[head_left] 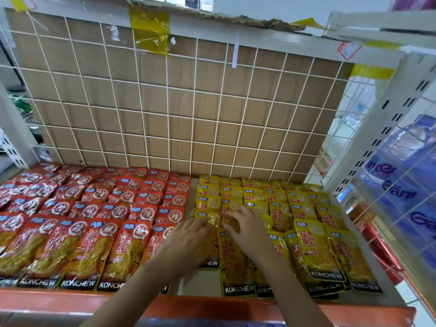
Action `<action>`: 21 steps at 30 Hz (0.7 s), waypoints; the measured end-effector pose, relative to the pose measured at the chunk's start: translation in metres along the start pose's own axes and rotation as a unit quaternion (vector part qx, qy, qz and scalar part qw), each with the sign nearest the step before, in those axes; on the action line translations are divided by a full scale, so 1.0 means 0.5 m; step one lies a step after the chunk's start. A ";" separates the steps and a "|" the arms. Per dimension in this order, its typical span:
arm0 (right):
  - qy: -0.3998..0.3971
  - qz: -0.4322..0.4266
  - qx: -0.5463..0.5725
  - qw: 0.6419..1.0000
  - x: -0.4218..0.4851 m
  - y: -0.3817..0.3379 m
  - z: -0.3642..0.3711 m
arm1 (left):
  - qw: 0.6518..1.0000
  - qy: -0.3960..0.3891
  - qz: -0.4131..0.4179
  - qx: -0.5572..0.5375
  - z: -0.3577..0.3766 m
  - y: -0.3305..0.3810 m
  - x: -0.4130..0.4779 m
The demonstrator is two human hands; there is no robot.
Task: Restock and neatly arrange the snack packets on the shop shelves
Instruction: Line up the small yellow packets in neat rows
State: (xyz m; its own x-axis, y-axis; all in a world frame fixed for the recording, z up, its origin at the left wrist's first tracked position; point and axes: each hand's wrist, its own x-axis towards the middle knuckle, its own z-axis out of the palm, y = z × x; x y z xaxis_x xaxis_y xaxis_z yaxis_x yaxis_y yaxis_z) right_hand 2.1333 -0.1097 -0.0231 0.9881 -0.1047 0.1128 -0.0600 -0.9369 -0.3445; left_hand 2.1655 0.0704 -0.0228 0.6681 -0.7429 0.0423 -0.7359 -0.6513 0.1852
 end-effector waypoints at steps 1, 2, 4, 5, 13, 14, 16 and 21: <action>0.004 -0.002 -0.001 1.000 0.006 0.000 0.003 | 1.000 -0.018 0.001 0.006 0.007 -0.001 -0.007; 0.007 -0.005 -0.002 1.000 0.012 -0.001 0.005 | 1.000 -0.022 0.006 0.019 0.008 -0.001 -0.013; 0.007 -0.008 0.000 1.000 0.027 -0.004 0.008 | 0.999 -0.026 0.007 0.018 0.014 -0.001 -0.020; 0.005 -0.012 0.014 1.000 0.036 -0.006 0.006 | 1.000 -0.025 0.010 0.011 0.013 -0.001 -0.021; -0.099 -0.055 0.050 0.992 0.096 -0.017 -0.008 | 0.997 -0.070 0.025 0.024 0.018 0.008 -0.021; -0.107 -0.062 0.047 0.991 0.097 -0.017 -0.007 | 0.998 -0.058 0.021 0.033 0.024 0.007 -0.020; -0.116 -0.065 0.059 0.989 0.096 -0.013 -0.008 | 0.999 -0.023 0.001 0.031 0.021 0.008 -0.022; -0.139 -0.064 0.064 0.986 0.090 -0.004 -0.016 | 0.999 -0.008 -0.008 0.040 0.024 0.006 -0.024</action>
State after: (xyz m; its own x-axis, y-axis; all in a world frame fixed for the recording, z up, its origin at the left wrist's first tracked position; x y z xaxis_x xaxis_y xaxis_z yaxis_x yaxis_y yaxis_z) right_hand 2.1769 -0.1152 -0.0097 0.9882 0.1233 -0.0906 0.0681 -0.8845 -0.4615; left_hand 2.1542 0.0755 -0.0346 0.6787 -0.7341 0.0232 -0.7318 -0.6732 0.1061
